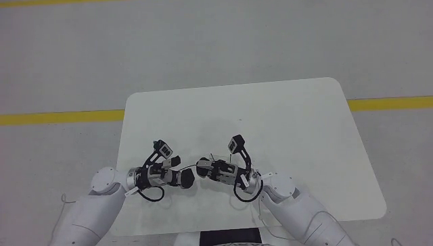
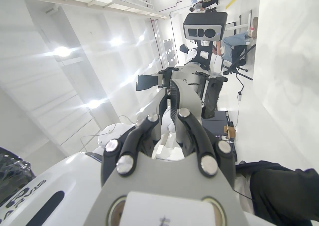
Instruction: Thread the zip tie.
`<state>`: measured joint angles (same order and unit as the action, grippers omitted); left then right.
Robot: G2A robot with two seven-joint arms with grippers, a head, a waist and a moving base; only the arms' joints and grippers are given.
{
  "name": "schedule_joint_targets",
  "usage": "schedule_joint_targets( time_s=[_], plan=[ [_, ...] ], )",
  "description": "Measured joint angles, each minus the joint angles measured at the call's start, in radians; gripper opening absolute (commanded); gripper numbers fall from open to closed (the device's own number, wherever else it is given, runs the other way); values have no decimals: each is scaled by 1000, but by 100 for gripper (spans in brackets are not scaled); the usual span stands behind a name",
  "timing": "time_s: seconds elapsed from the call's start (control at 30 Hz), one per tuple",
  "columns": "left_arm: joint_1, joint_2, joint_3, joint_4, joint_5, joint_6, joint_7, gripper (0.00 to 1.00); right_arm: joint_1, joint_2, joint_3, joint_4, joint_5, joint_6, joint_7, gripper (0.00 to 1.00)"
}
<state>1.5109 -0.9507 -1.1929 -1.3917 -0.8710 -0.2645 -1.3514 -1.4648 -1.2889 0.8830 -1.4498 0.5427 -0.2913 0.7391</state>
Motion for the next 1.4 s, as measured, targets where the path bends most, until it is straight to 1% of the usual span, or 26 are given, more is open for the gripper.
schedule_joint_targets(
  time_s=[0.17, 0.27, 0.37, 0.47, 0.5, 0.7, 0.73, 0.77, 0.97, 1.03, 1.1, 1.3, 1.4],
  plan=[
    [5, 2, -1, -6, 9, 3, -1, 99, -12, 1, 8, -13, 14, -8, -12, 0],
    [5, 3, -1, -7, 11, 4, -1, 93, -14, 2, 9, -15, 17, -11, -15, 0],
    [5, 4, -1, -6, 11, 4, -1, 90, -16, 2, 10, -17, 20, -16, -19, 0],
    [6, 4, 0, -5, 11, 4, -2, 79, -16, 2, 11, -17, 20, -15, -20, 0],
    [6, 5, 0, -5, 12, 5, -3, 78, -16, 2, 11, -18, 20, -16, -21, 0],
    [5, 5, 4, -3, 12, 5, -6, 75, -18, 0, 9, -21, 26, -21, -35, 0],
    [5, 5, 4, -2, 12, 5, -6, 73, -18, -1, 7, -22, 29, -21, -37, 0],
    [5, 5, 5, -2, 12, 5, -6, 74, -19, -2, 4, -22, 33, -22, -40, 0],
    [3, 6, 9, 0, 11, 7, -6, 73, -10, -10, -20, -14, 49, -19, -42, 0],
    [3, 6, 9, 0, 11, 7, -5, 69, -5, -12, -26, -10, 53, -14, -38, 0],
    [2, 6, 10, 0, 12, 7, -4, 56, 0, -13, -31, -6, 53, -8, -32, 0],
    [1, 8, 8, 3, 13, 8, 0, 27, 14, -10, -32, 2, 15, 18, -13, 0],
    [-1, 8, 10, 6, 15, 10, 2, 21, 12, -6, -24, -3, -6, 22, -13, 0]
  ],
)
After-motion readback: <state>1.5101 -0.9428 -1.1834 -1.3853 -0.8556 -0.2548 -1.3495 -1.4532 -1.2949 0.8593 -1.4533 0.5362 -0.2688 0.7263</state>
